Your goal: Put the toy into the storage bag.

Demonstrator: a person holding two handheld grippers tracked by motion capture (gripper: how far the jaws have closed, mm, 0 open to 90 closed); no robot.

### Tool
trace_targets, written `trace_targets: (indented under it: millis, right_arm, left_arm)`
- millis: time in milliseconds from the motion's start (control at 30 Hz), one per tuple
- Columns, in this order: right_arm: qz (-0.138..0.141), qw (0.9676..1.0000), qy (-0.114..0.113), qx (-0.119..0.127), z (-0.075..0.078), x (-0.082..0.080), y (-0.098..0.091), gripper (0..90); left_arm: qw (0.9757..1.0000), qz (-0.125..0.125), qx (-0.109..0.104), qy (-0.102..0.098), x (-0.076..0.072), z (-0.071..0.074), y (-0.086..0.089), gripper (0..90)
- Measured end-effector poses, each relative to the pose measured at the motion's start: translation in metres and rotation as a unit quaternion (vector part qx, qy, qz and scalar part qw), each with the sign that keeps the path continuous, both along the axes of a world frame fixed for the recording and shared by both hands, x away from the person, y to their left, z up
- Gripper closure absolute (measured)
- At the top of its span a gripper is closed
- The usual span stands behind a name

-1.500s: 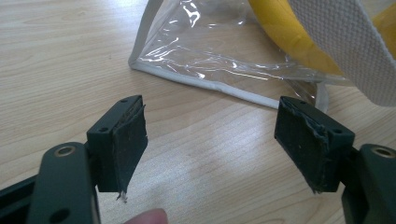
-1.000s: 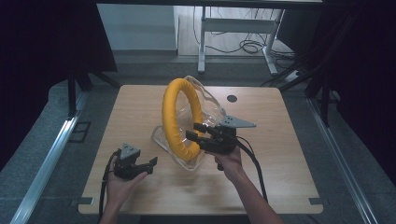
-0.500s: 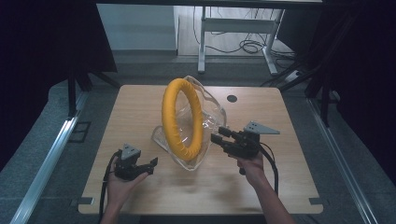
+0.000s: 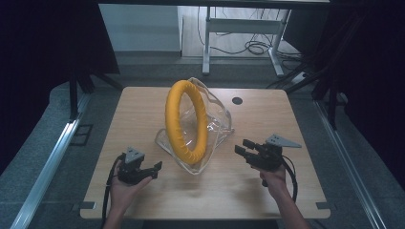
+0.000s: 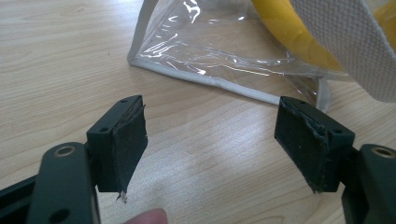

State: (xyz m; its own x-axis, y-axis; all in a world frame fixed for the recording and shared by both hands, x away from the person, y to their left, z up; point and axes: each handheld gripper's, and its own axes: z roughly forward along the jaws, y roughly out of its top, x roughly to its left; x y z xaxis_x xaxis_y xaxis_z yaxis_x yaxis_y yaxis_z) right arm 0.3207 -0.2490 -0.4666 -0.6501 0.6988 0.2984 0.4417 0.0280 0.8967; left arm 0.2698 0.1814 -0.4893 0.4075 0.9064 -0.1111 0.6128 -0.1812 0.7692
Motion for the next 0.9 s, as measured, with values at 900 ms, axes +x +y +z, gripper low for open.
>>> trace_targets:
  millis: [900]
  right_arm:
    - [-0.032,0.9977,0.051,-0.031,-0.043,-0.003,-0.027,43.6]
  left_arm:
    - [1.0000,-0.004,0.004,0.002,0.001,-0.002,-0.002,25.3]
